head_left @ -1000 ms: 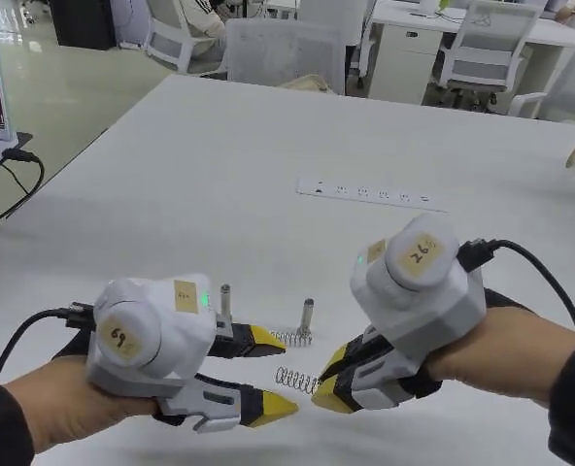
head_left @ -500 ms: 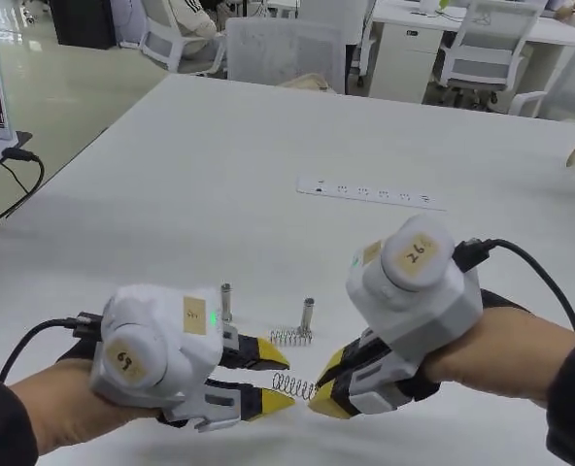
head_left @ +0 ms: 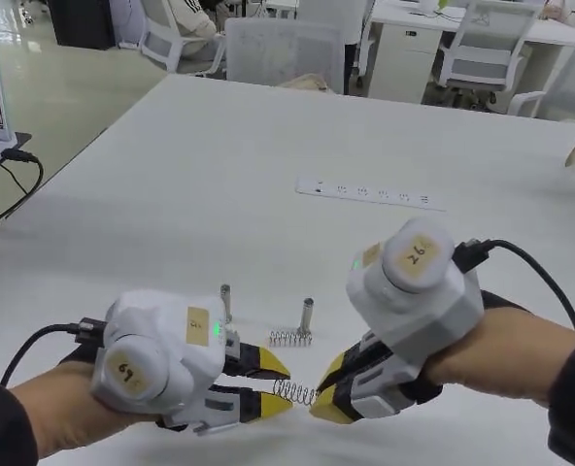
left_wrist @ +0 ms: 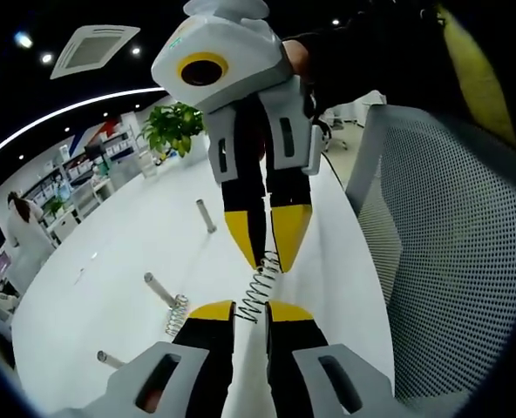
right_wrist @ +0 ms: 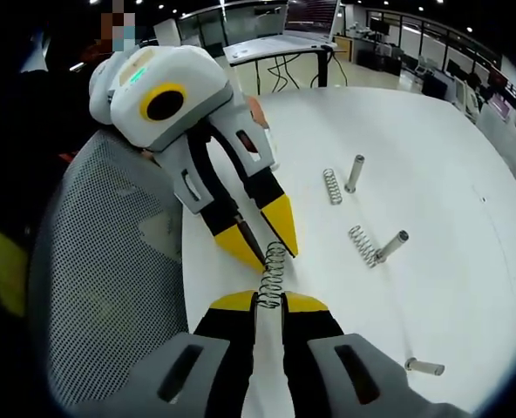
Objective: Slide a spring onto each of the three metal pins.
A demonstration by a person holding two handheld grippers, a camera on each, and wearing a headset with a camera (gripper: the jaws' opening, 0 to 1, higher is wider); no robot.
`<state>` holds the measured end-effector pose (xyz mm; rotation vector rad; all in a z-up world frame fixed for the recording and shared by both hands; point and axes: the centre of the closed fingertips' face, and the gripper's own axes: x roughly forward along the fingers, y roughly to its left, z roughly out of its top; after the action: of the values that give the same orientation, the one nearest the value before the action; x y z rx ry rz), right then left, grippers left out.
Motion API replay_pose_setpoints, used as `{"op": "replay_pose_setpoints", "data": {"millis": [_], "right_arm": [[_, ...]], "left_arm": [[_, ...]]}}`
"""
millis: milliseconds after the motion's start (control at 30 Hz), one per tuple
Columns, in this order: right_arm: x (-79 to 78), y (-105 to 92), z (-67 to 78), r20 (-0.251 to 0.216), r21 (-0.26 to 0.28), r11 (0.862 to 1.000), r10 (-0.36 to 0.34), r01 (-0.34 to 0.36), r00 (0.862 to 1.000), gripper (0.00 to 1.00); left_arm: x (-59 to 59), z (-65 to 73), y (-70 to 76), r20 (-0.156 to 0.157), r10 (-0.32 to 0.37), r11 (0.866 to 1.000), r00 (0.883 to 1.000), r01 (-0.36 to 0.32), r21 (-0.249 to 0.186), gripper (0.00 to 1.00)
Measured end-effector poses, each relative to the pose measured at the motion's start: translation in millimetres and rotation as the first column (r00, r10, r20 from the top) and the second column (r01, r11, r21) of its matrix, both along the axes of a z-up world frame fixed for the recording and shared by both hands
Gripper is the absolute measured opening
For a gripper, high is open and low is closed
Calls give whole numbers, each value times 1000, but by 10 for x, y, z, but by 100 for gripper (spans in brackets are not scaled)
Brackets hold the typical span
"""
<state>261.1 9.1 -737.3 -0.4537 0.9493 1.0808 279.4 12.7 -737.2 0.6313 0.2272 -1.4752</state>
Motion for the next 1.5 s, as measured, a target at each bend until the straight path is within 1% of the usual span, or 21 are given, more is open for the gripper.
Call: {"op": "replay_pose_setpoints", "data": {"millis": [133,267,300,367,467,533,600,633,767,800,867,900,1100,1300,1500], "right_arm": [[11,-6,57,12,15,1000,-1,1,1000,8],[42,-43,98,26,24,1000,-12,11,1000,8],[59,-46,113,33,32,999,-14,13,999,8],[52,-49,132,28,42,999,-18,17,999,8],[54,-40,136,36,43,999,-17,16,999,8],[61,-34,148,43,47,999,-16,14,999,8],[68,-22,174,52,58,998,-17,14,998,8],[71,-21,184,58,59,998,-16,12,998,8],[96,-14,223,76,72,997,-20,15,997,7],[109,-12,237,85,75,997,-21,15,996,7],[119,-7,256,92,80,997,-24,17,995,7],[128,-4,268,101,82,997,-24,15,995,7],[137,15,302,112,77,997,-16,8,994,7],[133,42,317,121,61,998,2,-10,993,7],[144,66,336,129,60,998,10,-18,992,7]], "left_arm": [[1,20,-1,-24,13,1000,1000,-13,-13,6],[-1,24,-4,-38,16,1000,999,-17,-20,4],[-8,22,-26,-51,16,999,999,-18,-29,3],[0,36,-31,-63,23,999,998,-26,-40,3],[2,44,-36,-69,26,999,997,-29,-45,3],[-1,43,-35,-79,29,998,996,-32,-47,3],[8,50,-28,-92,35,998,995,-41,-57,3],[17,62,-21,-104,41,997,994,-48,-68,3],[40,87,-15,-119,53,994,992,-63,-86,3],[54,104,-15,-131,60,993,990,-73,-96,3],[59,117,-13,-139,64,991,988,-79,-104,3],[59,120,-13,-141,65,991,988,-80,-106,3],[57,128,-13,-145,66,990,987,-83,-112,3],[44,119,-11,-148,63,991,987,-79,-108,3],[38,118,-9,-150,62,991,987,-79,-106,3]]}}
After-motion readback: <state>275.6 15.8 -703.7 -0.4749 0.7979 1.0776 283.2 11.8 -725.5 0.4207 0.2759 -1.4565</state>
